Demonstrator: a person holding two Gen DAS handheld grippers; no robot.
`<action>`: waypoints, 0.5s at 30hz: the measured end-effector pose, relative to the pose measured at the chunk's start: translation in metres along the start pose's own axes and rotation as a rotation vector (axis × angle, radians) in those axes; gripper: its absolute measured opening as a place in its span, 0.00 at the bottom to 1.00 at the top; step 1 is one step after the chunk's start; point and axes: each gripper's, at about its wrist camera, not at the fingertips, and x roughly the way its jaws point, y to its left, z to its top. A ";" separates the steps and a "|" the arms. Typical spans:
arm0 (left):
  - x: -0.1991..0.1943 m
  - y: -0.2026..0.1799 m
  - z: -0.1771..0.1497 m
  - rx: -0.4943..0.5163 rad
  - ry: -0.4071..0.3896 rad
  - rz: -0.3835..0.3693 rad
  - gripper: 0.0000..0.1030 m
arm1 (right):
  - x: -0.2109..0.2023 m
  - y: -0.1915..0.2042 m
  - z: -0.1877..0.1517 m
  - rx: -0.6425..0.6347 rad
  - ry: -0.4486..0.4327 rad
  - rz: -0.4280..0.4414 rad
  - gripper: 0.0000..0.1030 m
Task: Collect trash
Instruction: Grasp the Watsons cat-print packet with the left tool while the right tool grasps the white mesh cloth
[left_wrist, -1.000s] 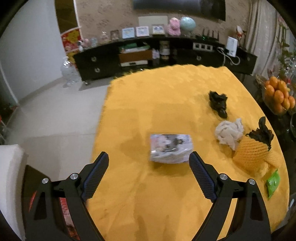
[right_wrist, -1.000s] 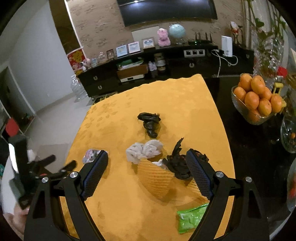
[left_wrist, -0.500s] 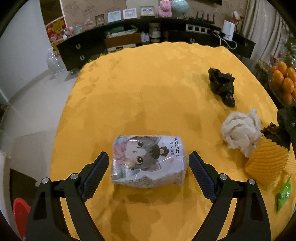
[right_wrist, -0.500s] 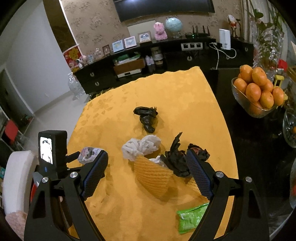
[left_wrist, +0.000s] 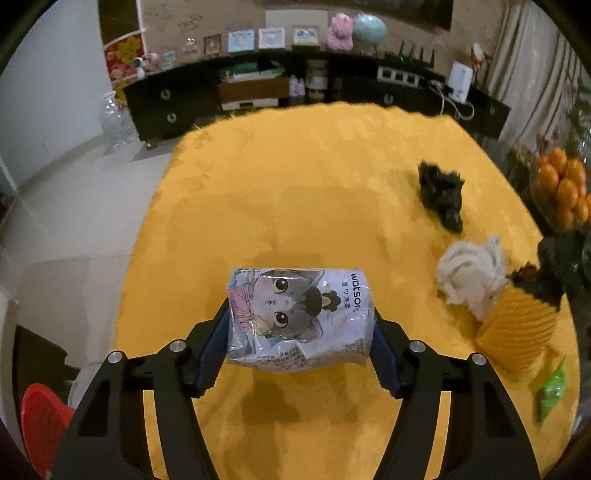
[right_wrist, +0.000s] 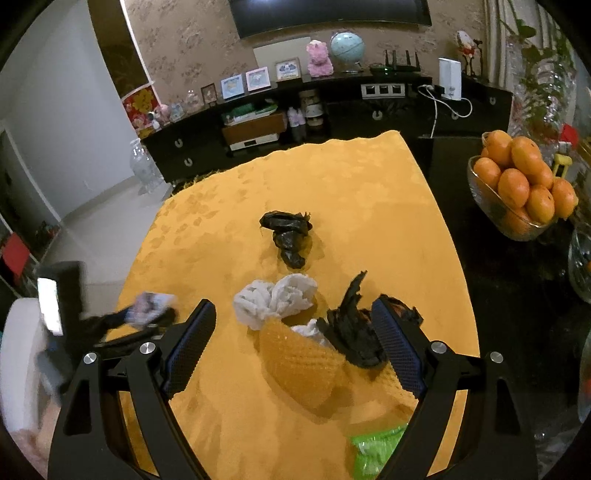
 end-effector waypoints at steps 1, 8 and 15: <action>-0.006 0.003 0.001 -0.005 -0.009 0.004 0.62 | 0.005 0.002 0.002 -0.013 -0.001 -0.006 0.81; -0.050 0.031 0.004 -0.056 -0.073 0.032 0.62 | 0.046 0.028 0.011 -0.143 0.031 -0.011 0.81; -0.073 0.045 0.004 -0.058 -0.112 0.063 0.62 | 0.089 0.050 0.014 -0.220 0.104 -0.023 0.81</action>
